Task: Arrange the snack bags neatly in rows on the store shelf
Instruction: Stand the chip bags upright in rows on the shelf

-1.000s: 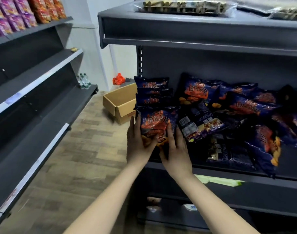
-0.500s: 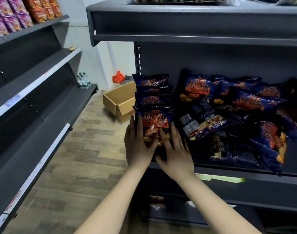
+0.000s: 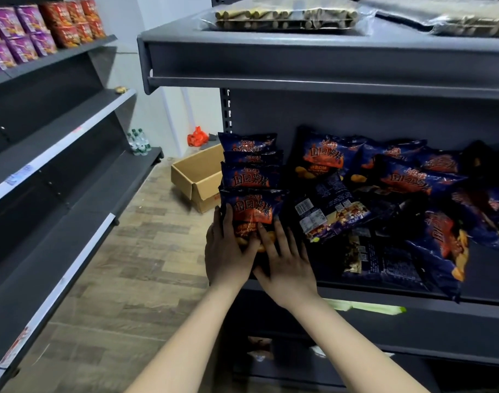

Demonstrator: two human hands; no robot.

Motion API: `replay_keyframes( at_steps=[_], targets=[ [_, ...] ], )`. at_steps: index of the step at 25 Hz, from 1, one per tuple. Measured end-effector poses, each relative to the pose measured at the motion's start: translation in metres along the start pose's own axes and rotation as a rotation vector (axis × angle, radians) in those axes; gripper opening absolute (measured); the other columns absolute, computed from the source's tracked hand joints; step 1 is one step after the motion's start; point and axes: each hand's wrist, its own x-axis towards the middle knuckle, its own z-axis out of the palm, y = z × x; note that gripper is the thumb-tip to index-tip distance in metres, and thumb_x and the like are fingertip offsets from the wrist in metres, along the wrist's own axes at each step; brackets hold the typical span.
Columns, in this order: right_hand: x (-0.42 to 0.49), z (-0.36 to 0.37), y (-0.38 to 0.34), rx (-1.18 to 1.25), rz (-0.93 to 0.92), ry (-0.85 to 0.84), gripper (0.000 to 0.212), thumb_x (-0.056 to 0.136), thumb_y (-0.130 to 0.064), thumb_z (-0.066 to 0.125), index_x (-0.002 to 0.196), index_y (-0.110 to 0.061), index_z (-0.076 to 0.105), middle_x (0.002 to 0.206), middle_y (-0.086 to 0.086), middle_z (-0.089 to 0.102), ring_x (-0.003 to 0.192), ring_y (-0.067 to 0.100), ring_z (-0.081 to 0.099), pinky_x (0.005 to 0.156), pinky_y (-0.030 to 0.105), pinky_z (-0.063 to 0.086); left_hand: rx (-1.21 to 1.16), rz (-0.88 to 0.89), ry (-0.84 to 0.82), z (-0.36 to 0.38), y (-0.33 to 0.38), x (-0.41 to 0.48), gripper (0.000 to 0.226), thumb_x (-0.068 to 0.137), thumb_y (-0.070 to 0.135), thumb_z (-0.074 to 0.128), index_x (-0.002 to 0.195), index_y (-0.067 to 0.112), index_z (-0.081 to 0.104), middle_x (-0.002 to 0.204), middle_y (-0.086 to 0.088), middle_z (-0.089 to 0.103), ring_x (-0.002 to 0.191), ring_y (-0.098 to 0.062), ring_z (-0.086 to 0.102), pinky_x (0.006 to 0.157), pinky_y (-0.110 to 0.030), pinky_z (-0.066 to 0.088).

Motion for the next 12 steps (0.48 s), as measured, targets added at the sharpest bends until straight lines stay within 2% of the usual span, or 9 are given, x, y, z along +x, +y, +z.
replay_keyframes(
  at_steps=[4, 7, 10, 12],
  targets=[
    [-0.001, 0.006, 0.000, -0.002, 0.011, 0.039, 0.074, 0.082, -0.061, 0.020, 0.146, -0.038, -0.008, 0.158, 0.002, -0.011, 0.144, 0.033, 0.011, 0.114, 0.047, 0.010, -0.012, -0.003, 0.001, -0.003, 0.001, -0.002, 0.083, 0.079, 0.054, 0.049, 0.147, 0.038, 0.003, 0.157, 0.005, 0.012, 0.139, -0.021, 0.023, 0.104, -0.047, 0.036],
    [-0.002, 0.004, -0.002, 0.004, 0.009, 0.096, 0.078, 0.082, -0.059, 0.033, 0.148, -0.036, -0.001, 0.158, 0.007, 0.006, 0.142, 0.034, 0.020, 0.112, 0.048, 0.015, -0.027, -0.001, 0.028, -0.003, -0.001, -0.001, 0.081, 0.076, 0.067, 0.035, 0.146, 0.041, 0.005, 0.156, 0.002, 0.016, 0.141, -0.022, 0.020, 0.110, -0.049, 0.029],
    [-0.006, -0.002, 0.000, 0.079, -0.052, 0.101, 0.086, 0.080, -0.053, 0.041, 0.146, -0.039, -0.012, 0.158, 0.005, -0.003, 0.146, 0.028, 0.004, 0.117, 0.044, 0.005, -0.084, 0.005, 0.084, -0.004, -0.002, -0.002, 0.079, 0.076, 0.068, 0.033, 0.146, 0.037, 0.014, 0.156, -0.003, 0.018, 0.141, -0.024, 0.018, 0.113, -0.050, 0.021],
    [-0.008, -0.005, 0.003, 0.130, -0.114, 0.120, 0.087, 0.079, -0.046, 0.046, 0.146, -0.038, -0.008, 0.158, 0.003, -0.005, 0.146, 0.024, -0.002, 0.118, 0.044, 0.004, -0.181, 0.045, 0.151, -0.006, -0.003, -0.007, 0.072, 0.078, 0.058, 0.040, 0.143, 0.032, 0.024, 0.153, -0.005, 0.023, 0.139, -0.022, 0.020, 0.112, -0.053, 0.021]
  ],
)
